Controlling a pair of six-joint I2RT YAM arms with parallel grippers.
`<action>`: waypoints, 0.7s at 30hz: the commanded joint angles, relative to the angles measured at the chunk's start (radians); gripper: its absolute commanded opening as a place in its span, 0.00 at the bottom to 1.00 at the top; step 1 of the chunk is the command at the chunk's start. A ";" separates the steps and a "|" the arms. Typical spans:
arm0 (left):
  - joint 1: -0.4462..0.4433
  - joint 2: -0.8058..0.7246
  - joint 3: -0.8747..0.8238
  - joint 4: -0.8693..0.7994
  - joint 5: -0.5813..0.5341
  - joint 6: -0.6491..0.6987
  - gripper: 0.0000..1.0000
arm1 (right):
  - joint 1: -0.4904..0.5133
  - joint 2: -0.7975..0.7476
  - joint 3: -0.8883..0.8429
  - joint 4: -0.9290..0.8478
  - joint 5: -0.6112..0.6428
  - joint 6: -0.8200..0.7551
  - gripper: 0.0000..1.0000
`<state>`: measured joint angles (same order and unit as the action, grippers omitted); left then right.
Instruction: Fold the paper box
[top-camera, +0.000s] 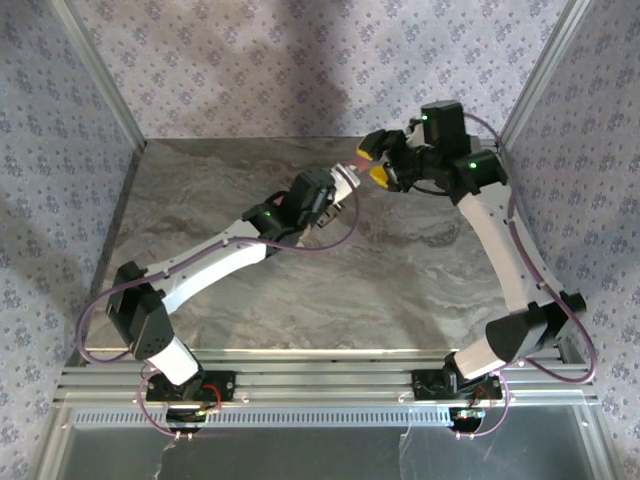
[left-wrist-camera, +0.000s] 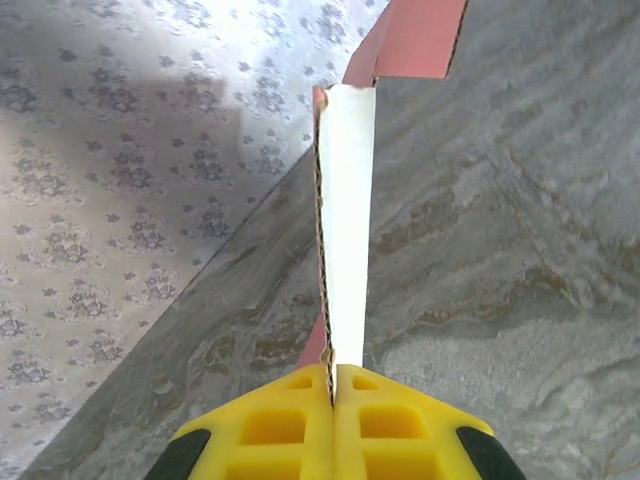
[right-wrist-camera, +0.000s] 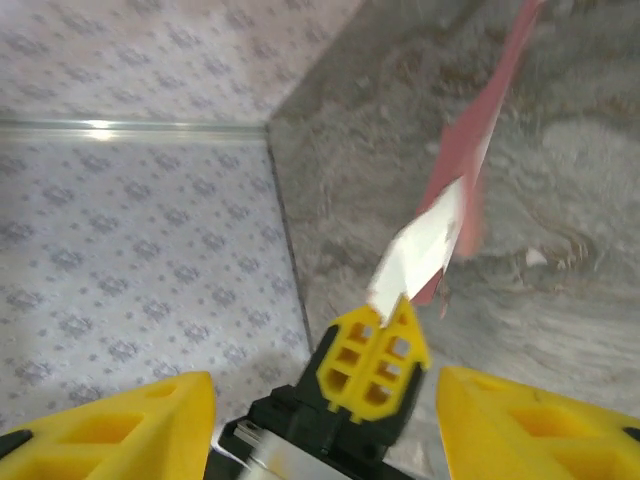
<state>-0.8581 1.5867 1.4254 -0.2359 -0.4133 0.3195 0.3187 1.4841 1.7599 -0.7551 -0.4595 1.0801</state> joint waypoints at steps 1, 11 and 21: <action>0.072 -0.115 0.010 0.005 0.188 -0.113 0.00 | -0.061 -0.041 0.039 -0.046 0.057 -0.059 0.68; 0.223 -0.226 0.104 -0.050 0.664 -0.298 0.00 | -0.165 -0.163 -0.088 0.106 0.225 -0.342 0.68; 0.260 -0.246 -0.001 -0.119 0.744 -0.320 0.00 | -0.208 -0.260 -0.241 0.310 0.300 -0.467 0.70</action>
<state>-0.6182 1.3689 1.4952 -0.3214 0.3031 -0.0120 0.1093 1.2255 1.5208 -0.4927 -0.2180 0.6647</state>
